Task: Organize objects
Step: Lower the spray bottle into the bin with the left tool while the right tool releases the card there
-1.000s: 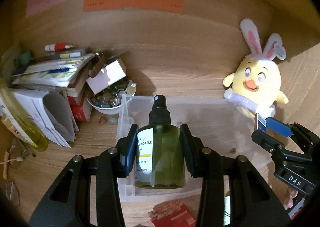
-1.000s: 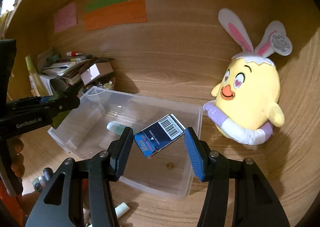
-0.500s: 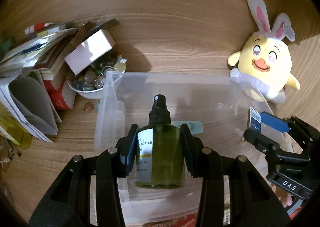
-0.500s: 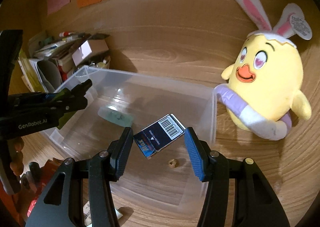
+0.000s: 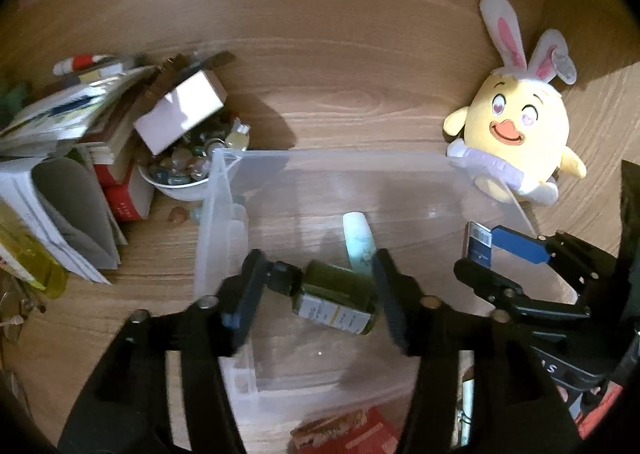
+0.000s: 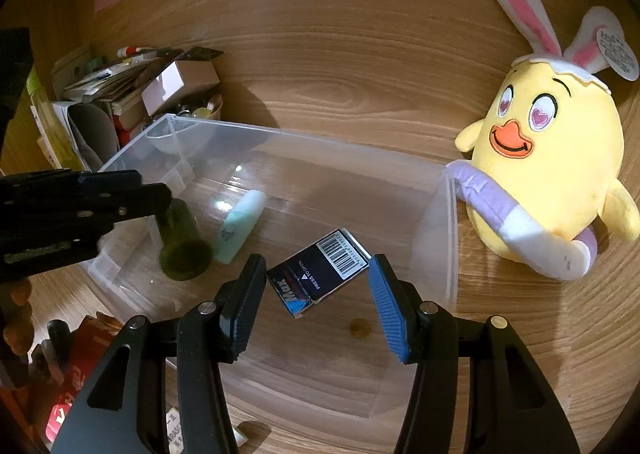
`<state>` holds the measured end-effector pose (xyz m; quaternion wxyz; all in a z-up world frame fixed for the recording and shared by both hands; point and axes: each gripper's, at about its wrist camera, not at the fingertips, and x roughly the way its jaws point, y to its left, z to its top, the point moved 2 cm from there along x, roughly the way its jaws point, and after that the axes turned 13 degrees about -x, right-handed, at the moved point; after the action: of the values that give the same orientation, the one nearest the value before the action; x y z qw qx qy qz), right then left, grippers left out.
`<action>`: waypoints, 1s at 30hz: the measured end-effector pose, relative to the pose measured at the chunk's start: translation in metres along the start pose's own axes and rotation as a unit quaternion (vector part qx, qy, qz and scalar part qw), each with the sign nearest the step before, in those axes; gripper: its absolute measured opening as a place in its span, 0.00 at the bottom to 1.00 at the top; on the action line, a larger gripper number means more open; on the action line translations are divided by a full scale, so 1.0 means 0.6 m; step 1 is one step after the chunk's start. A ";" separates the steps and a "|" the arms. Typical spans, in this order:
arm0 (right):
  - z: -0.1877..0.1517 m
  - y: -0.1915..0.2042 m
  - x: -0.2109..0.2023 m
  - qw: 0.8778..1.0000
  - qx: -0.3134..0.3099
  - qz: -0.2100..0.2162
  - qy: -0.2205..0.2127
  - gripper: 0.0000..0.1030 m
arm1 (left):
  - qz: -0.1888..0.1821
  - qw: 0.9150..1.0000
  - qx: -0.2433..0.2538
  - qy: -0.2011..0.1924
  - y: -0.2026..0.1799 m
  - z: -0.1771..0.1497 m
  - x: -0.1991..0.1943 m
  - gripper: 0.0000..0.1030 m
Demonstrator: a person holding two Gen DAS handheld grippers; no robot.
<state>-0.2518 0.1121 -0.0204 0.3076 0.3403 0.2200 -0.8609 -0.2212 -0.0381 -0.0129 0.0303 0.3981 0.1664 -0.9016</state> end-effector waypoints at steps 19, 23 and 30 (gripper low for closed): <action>0.001 0.010 -0.028 1.000 -0.019 -0.009 -0.003 0.67 | 0.008 0.999 0.014 -0.036 0.019 -0.039 -0.092 0.68; 0.002 0.017 -0.052 1.000 -0.023 -0.010 -0.015 0.70 | 0.012 0.998 0.015 -0.053 0.024 -0.044 -0.121 0.73; -0.012 0.035 -0.113 0.999 -0.033 -0.009 -0.041 0.78 | 0.022 0.998 0.019 -0.064 0.036 -0.069 -0.155 0.75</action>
<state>-0.1952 0.1271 0.0201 0.3199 0.2930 0.2384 -0.8689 -0.1248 -0.0524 0.0226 0.0532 0.3437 0.1383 -0.9273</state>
